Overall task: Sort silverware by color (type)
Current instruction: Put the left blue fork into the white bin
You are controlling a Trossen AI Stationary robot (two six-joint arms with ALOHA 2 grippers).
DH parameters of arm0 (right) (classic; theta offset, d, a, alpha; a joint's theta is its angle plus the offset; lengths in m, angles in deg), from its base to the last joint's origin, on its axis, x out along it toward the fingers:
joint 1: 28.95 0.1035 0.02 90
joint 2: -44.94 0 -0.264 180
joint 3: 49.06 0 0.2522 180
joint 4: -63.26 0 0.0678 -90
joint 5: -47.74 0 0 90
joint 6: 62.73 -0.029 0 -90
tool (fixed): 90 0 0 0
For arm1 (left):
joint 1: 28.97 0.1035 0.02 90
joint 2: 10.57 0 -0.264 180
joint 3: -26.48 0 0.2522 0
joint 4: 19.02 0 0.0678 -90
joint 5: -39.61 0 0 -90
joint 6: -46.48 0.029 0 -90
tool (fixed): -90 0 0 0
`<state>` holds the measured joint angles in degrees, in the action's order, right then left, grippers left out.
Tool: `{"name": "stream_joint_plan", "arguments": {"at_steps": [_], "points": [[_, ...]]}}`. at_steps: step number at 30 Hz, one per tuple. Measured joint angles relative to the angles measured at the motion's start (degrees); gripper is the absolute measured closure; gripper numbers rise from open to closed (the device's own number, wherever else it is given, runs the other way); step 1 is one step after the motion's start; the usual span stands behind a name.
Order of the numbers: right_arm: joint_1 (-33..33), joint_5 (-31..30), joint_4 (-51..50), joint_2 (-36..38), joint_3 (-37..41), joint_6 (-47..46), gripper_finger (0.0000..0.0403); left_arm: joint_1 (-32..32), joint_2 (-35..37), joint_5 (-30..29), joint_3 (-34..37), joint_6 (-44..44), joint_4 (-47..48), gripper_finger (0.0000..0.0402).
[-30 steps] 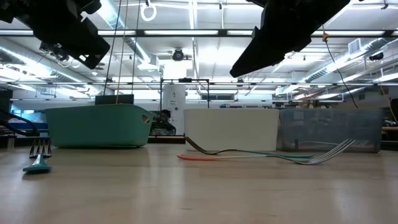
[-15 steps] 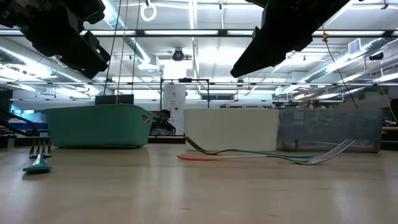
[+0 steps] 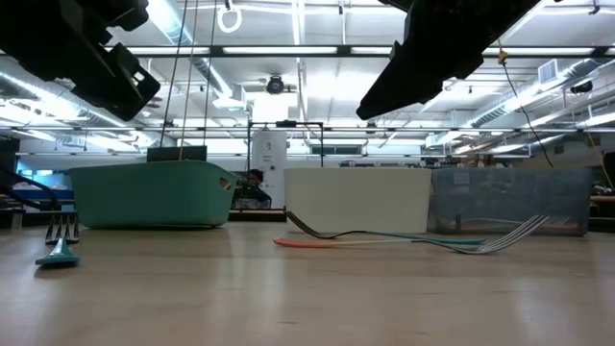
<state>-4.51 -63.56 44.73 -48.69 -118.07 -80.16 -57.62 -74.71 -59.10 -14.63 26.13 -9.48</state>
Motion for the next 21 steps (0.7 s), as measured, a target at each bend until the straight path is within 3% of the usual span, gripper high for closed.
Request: {"name": "stream_joint_plan", "arguments": {"at_steps": [7, 15, 21], "points": [[0.00, 0.00, 1.35, 0.00, 0.00, -0.02, 0.0285, -0.94, -8.72, 0.09, -4.65, 0.64, 2.38, 0.0276], [0.27, 0.00, 1.80, 0.00, 0.00, -0.44, 0.0285, -1.20, -21.33, 1.14, -15.60, 6.22, 22.97, 0.0276], [0.95, 0.00, 2.06, 0.00, 0.00, -0.43, 0.0285, -1.24, -24.57, 2.30, -18.07, 11.38, 30.00, 0.0276]]}}
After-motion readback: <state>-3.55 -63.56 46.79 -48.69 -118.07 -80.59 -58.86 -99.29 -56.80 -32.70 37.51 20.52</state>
